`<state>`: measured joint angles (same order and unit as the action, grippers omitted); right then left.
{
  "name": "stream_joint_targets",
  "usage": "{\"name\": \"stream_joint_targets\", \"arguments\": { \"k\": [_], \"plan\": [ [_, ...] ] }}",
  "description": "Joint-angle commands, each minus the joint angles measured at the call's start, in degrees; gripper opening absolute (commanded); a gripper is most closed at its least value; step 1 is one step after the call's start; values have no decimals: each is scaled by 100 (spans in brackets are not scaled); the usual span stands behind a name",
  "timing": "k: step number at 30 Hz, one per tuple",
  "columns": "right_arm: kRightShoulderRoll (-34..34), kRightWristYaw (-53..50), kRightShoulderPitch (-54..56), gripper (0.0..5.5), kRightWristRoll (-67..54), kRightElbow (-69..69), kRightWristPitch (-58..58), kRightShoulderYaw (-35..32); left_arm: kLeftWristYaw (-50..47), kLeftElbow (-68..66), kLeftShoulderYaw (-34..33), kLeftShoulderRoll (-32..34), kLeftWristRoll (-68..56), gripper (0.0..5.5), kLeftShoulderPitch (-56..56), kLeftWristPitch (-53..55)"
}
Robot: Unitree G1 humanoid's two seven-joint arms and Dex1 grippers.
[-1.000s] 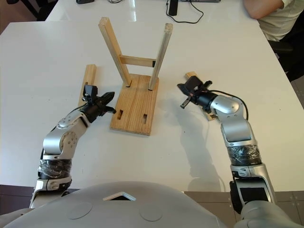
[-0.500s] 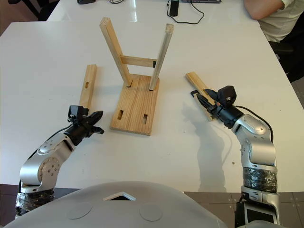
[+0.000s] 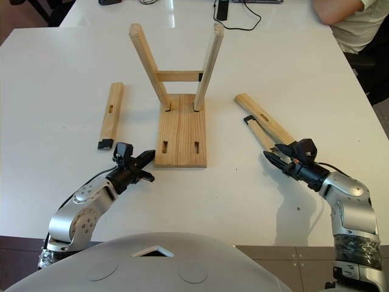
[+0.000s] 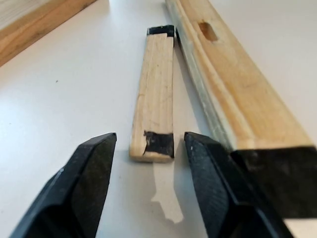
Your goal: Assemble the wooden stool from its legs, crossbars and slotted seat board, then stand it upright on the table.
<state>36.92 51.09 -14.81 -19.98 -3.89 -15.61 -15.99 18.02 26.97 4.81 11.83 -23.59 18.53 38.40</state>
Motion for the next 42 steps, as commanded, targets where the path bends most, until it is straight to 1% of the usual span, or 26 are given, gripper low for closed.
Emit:
{"name": "stream_joint_targets", "arguments": {
  "k": [1,4,9,18,21,28,34,37,38,39,42],
  "plan": [
    [31,-45,129,254,52,-28,84,46,-21,70,-99,73,-30,0,83,33],
    [-28,-107,252,254,140,-19,89,218,-62,43,-199,43,-27,0,62,-22],
    [-126,-282,478,254,493,-280,334,610,-91,-42,-181,-45,45,0,-123,-156],
    [-45,-327,357,254,412,-300,420,476,-104,33,-492,-66,-45,0,-171,-243],
    [17,-227,405,254,452,-294,461,563,-83,-44,-573,-47,-28,0,-275,-273],
    [-12,-278,620,254,450,-252,387,615,-64,-201,-597,-42,19,0,-494,-351],
    [23,-275,424,254,569,-251,447,697,-78,-139,-545,-5,178,0,-420,-538],
    [14,-503,359,254,838,-269,587,810,-111,-99,-584,29,273,0,-332,-655],
    [14,-643,372,235,1004,-347,667,884,-160,-101,-614,25,334,0,-334,-735],
    [10,-709,365,229,1110,-405,730,954,-168,-106,-655,33,346,0,-358,-793],
    [-111,-765,254,179,1020,-235,648,1007,-41,-143,-871,112,262,0,-471,-969]
  ]
}}
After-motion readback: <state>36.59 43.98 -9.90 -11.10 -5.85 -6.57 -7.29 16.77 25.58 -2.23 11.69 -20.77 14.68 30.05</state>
